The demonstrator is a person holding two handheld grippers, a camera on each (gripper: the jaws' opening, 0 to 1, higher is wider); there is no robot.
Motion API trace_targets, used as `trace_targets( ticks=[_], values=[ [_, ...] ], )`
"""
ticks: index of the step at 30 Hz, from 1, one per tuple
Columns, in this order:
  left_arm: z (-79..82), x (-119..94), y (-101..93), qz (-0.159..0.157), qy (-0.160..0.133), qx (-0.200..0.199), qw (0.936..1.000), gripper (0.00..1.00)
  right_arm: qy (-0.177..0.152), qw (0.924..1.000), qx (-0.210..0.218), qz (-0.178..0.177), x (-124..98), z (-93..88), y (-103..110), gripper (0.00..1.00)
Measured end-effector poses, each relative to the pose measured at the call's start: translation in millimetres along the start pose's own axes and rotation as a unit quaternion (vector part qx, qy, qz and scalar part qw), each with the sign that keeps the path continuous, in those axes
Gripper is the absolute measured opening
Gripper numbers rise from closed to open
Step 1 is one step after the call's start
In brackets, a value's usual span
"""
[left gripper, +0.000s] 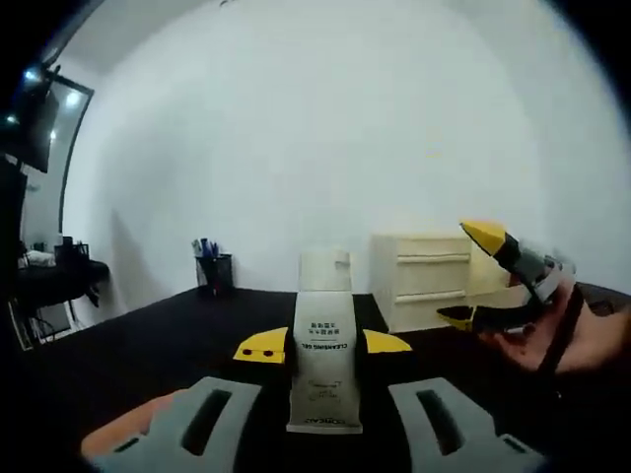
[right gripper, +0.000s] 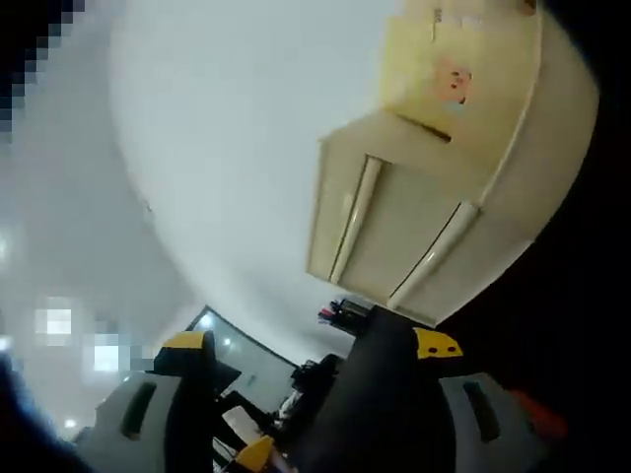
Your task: Open the drawer, pick up the cosmetic bottles from the table one by one, place them into the drawer, release the gripper, close the drawer, and move the gripper away
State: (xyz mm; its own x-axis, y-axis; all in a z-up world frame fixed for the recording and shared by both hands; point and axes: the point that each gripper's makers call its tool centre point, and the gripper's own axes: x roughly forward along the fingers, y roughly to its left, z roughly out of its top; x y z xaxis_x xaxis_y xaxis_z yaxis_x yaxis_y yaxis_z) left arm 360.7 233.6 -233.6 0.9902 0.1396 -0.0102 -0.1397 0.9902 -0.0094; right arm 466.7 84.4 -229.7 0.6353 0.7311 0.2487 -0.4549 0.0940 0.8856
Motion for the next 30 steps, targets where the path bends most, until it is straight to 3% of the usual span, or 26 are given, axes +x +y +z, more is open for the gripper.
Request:
trace_targets(
  ticks=[10, 14, 17, 20, 23, 30],
  values=[
    [6.3, 5.9, 8.6, -0.003, -0.003, -0.008, 1.0, 0.21, -0.006, 0.9997, 0.021, 0.008, -1.0, 0.0, -1.1, 0.75],
    [2.8, -1.8, 4.2, -0.003, -0.005, -0.014, 0.9999, 0.21, -0.013, 0.9995, 0.021, 0.018, -0.1, 4.0, 1.1, 0.75],
    [2.6, -2.4, 3.4, -0.005, -0.007, -0.021, 0.9997, 0.21, -0.024, 0.9992, 0.03, 0.006, -0.3, 2.5, -3.9, 0.74],
    [2.9, -2.0, 2.4, -0.007, -0.008, -0.016, 0.9998, 0.21, -0.037, 0.9985, 0.039, -0.004, 1.1, 10.4, -14.7, 0.72],
    [4.9, -1.7, 0.1, -0.011, -0.013, -0.012, 0.9998, 0.21, -0.047, 0.9986, 0.019, -0.017, 5.0, 24.3, -25.7, 0.66],
    [5.6, -0.5, -4.2, -0.02, -0.013, -0.011, 0.9997, 0.21, -0.055, 0.9981, 0.002, -0.026, 20.0, 48.2, -42.1, 0.67]
  ],
)
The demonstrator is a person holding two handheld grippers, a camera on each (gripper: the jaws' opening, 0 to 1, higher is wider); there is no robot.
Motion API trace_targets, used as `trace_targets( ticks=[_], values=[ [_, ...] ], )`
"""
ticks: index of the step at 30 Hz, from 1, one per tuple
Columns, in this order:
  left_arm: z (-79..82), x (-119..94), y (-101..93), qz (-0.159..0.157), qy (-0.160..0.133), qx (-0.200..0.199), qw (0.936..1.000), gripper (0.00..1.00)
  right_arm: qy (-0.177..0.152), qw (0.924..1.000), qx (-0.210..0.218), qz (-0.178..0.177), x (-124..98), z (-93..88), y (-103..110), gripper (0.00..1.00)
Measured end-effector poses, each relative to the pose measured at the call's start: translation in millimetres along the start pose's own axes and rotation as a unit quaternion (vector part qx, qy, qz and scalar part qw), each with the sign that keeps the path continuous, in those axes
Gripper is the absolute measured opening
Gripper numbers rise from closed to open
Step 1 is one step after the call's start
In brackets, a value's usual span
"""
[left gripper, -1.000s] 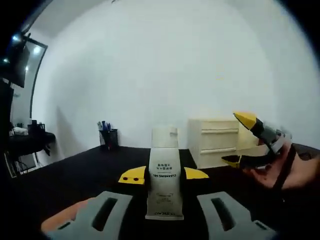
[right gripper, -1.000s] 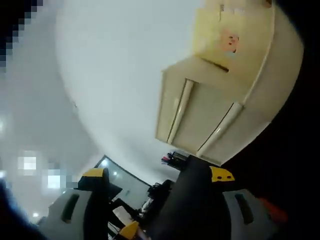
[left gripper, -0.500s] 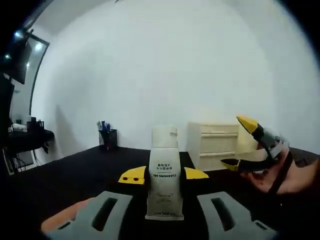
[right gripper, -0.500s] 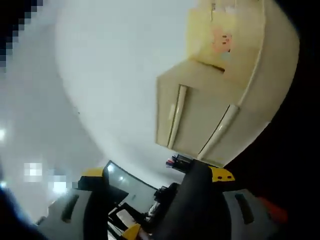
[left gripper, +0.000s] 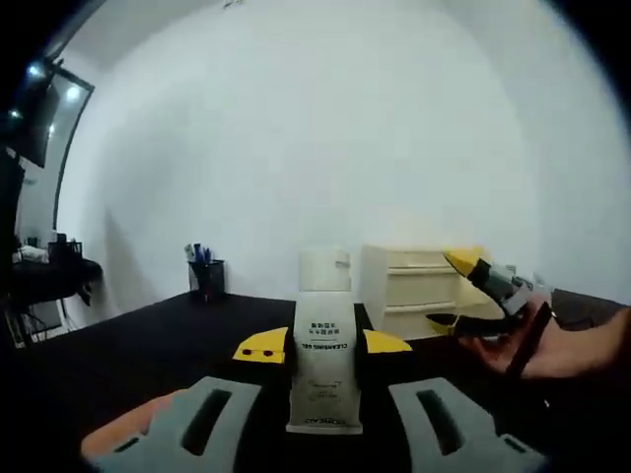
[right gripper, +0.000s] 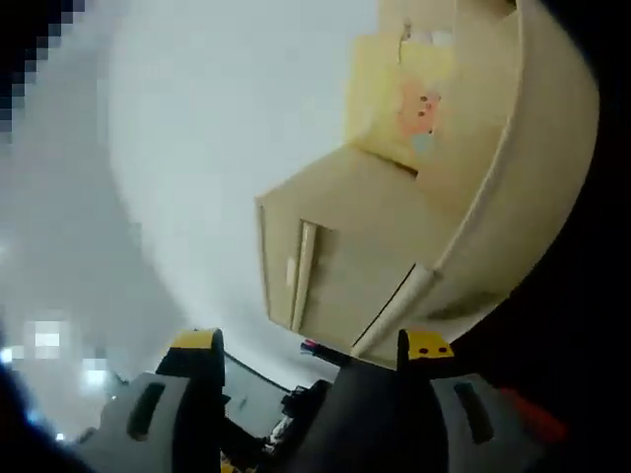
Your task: Open the drawer, pick up the cosmetic bottles from the table one by one, place them into the drawer, release the gripper, close the drawer, and move the gripper away
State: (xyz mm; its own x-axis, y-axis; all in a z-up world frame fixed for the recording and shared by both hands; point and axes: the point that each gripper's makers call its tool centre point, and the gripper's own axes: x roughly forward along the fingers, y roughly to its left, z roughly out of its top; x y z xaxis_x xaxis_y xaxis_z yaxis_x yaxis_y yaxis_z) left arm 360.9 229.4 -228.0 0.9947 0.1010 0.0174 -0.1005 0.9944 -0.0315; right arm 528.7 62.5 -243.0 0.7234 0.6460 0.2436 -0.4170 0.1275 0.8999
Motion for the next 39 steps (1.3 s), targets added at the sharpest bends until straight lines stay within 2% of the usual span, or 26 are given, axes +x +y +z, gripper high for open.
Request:
trace_targets(
  ticks=[5, 12, 19, 23, 27, 28, 29, 31, 32, 33, 36, 38, 39],
  values=[
    [-1.4, -0.7, -3.4, -0.004, 0.003, 0.005, 1.0, 0.21, -0.005, 1.0, -0.007, -0.002, 6.2, 9.7, -5.1, 0.65],
    [-4.2, 0.2, -5.2, -0.006, 0.008, 0.008, 0.9999, 0.21, -0.005, 0.9994, -0.034, -0.001, 4.8, 9.8, -1.7, 0.63],
    [-6.0, 1.7, -7.6, -0.009, 0.012, 0.011, 0.9998, 0.21, -0.004, 0.9992, -0.039, -0.002, 1.2, 6.9, -1.9, 0.58],
    [-7.2, 1.9, -8.4, -0.011, 0.015, 0.012, 0.9998, 0.21, -0.002, 0.9987, -0.051, 0.009, -2.9, 3.6, 6.7, 0.52],
    [-8.1, 3.0, -10.0, -0.013, 0.016, 0.012, 0.9997, 0.21, 0.003, 0.998, -0.063, 0.009, -6.2, 0.6, 12.9, 0.52],
    [-8.3, 3.1, -10.4, -0.013, 0.016, 0.013, 0.9997, 0.21, 0.011, 0.9989, -0.046, 0.007, -7.2, -2.2, 10.8, 0.53],
    [-8.9, 3.1, -11.0, -0.013, 0.017, 0.013, 0.9997, 0.21, 0.007, 0.9997, -0.023, -0.003, -9.0, -1.8, 5.7, 0.54],
    [-9.1, 3.4, -11.9, -0.014, 0.016, 0.011, 0.9997, 0.21, -0.007, 0.9998, -0.005, -0.019, -13.7, 0.9, -5.2, 0.55],
    [-9.3, 4.2, -12.3, -0.015, 0.016, 0.01, 0.9997, 0.21, -0.023, 0.999, -0.007, -0.036, -15.3, 6.7, -12.6, 0.54],
    [-9.6, 5.4, -13.3, -0.017, 0.017, 0.009, 0.9997, 0.21, -0.021, 0.9991, -0.008, -0.037, -15.6, 8.1, -10.8, 0.51],
    [-10.5, 8.9, -16.5, -0.023, 0.019, 0.01, 0.9995, 0.21, -0.063, 0.9952, 0.028, -0.07, -23.3, 20.2, -17.5, 0.48],
    [-9.9, 7.9, -20.5, -0.029, 0.018, 0.009, 0.9994, 0.21, -0.064, 0.9929, 0.012, -0.099, -24.2, 18.3, -23.1, 0.46],
    [-8.6, 9.1, -19.6, -0.03, 0.018, 0.008, 0.9993, 0.21, -0.074, 0.9922, 0.015, -0.099, -24.7, 20.2, -21.3, 0.46]
  ],
)
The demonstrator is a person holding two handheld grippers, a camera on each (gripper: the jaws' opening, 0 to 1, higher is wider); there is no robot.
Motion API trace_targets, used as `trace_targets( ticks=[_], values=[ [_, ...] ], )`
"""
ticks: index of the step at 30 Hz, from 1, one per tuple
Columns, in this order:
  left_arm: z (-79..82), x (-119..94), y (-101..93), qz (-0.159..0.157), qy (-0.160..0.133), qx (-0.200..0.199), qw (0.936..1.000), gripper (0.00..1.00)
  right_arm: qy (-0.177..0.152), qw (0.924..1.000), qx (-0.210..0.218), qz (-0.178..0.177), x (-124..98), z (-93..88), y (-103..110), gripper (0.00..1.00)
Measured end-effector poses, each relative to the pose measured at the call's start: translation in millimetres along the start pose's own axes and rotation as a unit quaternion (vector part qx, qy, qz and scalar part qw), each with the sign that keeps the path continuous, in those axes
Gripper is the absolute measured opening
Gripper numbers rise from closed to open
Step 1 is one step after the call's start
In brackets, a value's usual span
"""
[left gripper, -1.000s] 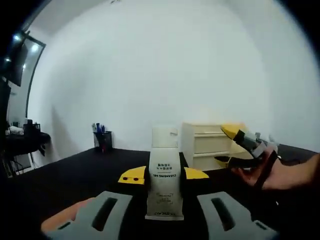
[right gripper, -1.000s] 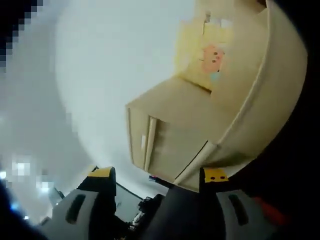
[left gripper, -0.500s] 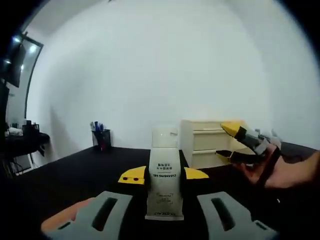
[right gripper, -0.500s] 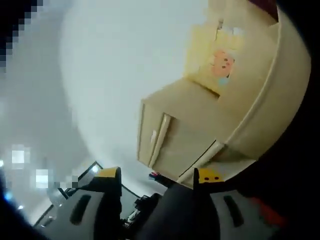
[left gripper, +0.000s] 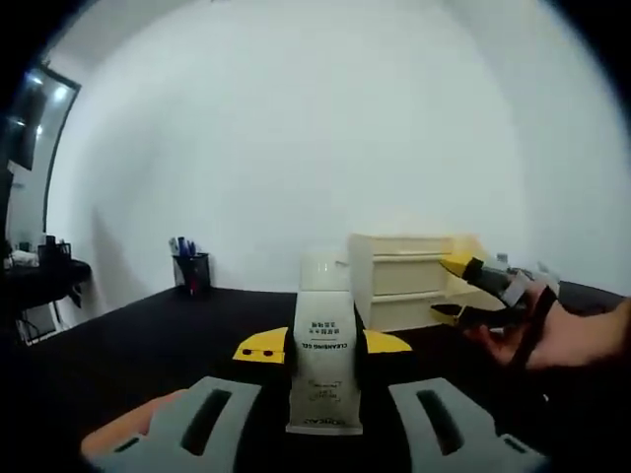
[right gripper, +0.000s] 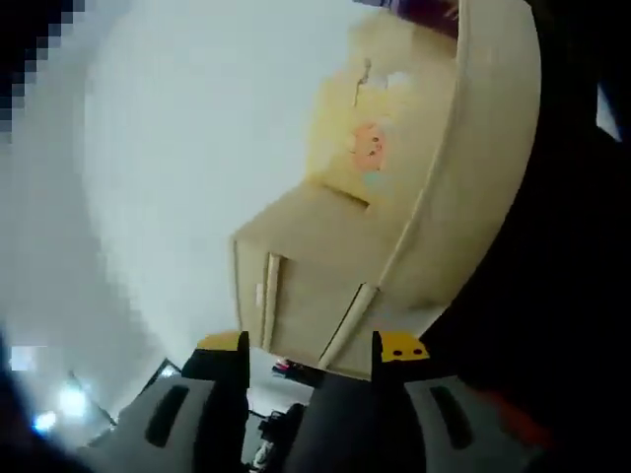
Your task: Open the drawer, pick up the cosmetic bottles from the table one by one, place them into the drawer, release the gripper, close the drawer, and move the gripper away
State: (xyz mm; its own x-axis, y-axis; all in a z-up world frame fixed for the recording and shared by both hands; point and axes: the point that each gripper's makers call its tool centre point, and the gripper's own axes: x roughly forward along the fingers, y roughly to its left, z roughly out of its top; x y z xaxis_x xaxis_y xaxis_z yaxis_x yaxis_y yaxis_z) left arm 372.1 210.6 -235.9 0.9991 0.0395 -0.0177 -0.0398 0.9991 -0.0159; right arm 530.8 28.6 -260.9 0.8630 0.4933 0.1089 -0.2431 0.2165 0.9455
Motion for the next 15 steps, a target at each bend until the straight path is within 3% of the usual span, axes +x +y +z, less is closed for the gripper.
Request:
trace_targets(
  ticks=[3, 4, 7, 11, 15],
  values=[
    [2.4, 1.2, -1.7, -0.004, -0.002, 0.005, 1.0, 0.21, -0.037, 0.9993, 0.007, -0.006, -0.3, 4.9, 0.3, 0.46],
    [3.2, 1.2, -4.1, -0.008, -0.003, 0.004, 1.0, 0.22, -0.027, 0.9994, 0.01, -0.017, 0.9, -1.7, -3.8, 0.45],
    [2.0, -1.4, -10.9, -0.014, -0.002, 0.014, 0.9998, 0.22, -0.046, 0.9986, -0.014, -0.02, 4.6, -1.3, -3.7, 0.45],
    [2.1, -3.5, -16.8, -0.021, -0.004, 0.013, 0.9997, 0.22, -0.059, 0.9981, 0.012, -0.007, 7.8, 1.6, 0.3, 0.44],
    [3.2, -6.0, -19.3, -0.021, -0.008, 0.01, 0.9997, 0.22, -0.075, 0.9964, 0.035, -0.017, 11.0, 5.3, -2.6, 0.38]
  ],
)
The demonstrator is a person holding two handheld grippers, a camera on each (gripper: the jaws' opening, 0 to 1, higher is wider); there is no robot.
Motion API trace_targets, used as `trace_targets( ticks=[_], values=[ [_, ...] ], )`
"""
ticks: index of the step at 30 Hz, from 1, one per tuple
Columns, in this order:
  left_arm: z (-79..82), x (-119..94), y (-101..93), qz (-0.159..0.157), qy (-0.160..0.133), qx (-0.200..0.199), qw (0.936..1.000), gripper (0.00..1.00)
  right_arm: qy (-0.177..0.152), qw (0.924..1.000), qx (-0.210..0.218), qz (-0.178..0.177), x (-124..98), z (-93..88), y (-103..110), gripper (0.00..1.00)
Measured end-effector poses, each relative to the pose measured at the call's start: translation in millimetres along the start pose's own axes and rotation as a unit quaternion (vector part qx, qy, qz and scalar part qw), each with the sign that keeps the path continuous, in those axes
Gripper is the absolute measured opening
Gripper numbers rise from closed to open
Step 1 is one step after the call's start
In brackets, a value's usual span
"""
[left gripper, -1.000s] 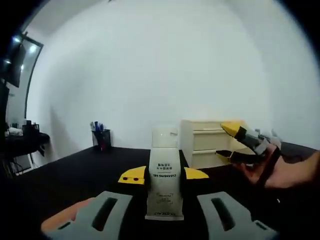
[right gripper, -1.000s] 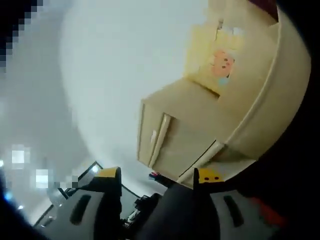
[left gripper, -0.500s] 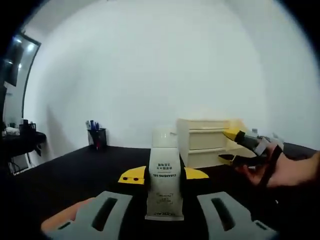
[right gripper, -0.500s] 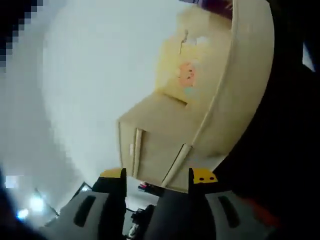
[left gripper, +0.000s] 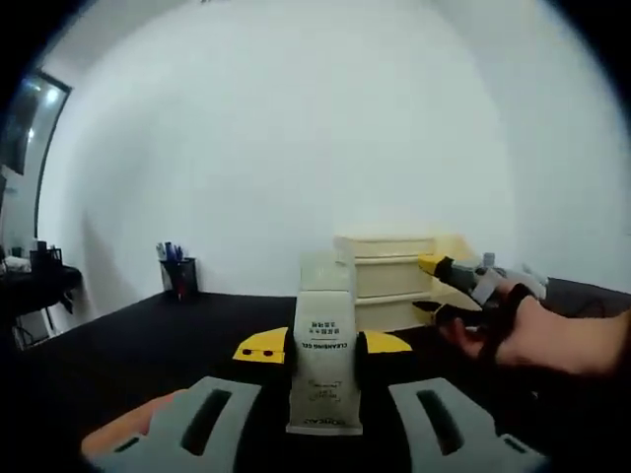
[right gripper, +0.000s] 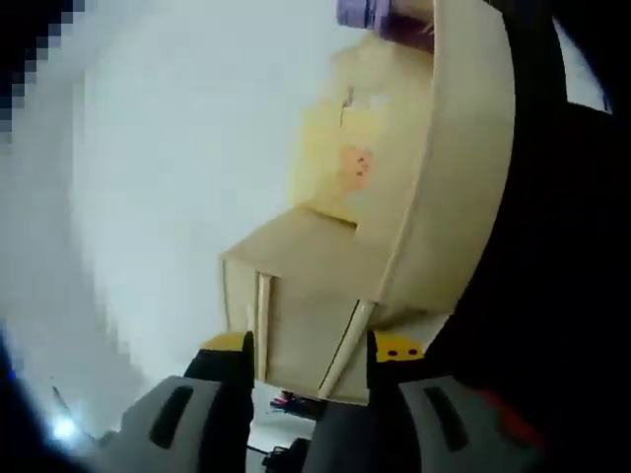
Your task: Open the drawer, pick up the cosmetic bottles from the table one by one, place them into the drawer, release the gripper, close the drawer, and move the gripper away
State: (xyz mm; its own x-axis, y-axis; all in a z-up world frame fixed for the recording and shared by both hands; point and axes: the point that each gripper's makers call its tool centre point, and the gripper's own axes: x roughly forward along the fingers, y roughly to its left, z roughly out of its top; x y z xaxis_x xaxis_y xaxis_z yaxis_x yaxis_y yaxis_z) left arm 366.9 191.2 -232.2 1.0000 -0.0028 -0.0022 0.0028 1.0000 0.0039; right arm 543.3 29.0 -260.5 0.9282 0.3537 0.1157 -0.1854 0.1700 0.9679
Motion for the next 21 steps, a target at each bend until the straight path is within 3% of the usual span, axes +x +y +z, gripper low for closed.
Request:
trace_targets(
  ticks=[12, 21],
  values=[
    [2.6, -0.2, -0.5, 0.001, -0.006, 0.0, 1.0, 0.22, 0.001, 0.9999, 0.016, 0.003, -1.4, -2.7, 6.4, 0.37],
    [2.1, -1.2, -1.7, 0.0, -0.007, 0.0, 1.0, 0.22, 0.018, 0.9997, 0.019, 0.004, -19.8, -7.4, 9.5, 0.37]
  ],
)
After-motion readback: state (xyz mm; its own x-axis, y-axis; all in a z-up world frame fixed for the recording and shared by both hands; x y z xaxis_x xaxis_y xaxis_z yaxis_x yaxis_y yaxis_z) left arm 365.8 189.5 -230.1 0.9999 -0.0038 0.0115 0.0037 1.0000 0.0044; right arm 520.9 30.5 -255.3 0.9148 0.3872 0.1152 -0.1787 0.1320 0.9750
